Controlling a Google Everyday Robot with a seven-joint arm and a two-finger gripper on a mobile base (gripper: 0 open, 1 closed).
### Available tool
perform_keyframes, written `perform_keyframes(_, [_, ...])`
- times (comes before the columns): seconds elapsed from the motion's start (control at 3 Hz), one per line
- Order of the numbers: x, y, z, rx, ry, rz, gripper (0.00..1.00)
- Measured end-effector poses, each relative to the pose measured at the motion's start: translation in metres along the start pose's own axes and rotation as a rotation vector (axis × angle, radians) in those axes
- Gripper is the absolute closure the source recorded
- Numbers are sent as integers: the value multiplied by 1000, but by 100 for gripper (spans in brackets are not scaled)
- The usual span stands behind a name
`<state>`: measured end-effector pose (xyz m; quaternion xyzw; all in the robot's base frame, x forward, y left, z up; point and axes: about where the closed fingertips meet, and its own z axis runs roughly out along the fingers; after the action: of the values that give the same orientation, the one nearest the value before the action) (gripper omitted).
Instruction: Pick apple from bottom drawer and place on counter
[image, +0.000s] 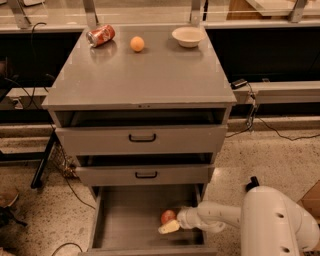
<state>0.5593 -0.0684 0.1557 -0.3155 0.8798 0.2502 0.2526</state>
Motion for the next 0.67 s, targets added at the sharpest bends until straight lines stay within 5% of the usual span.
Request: perform_keyframes(0.67, [4, 7, 37, -59, 6, 16, 42])
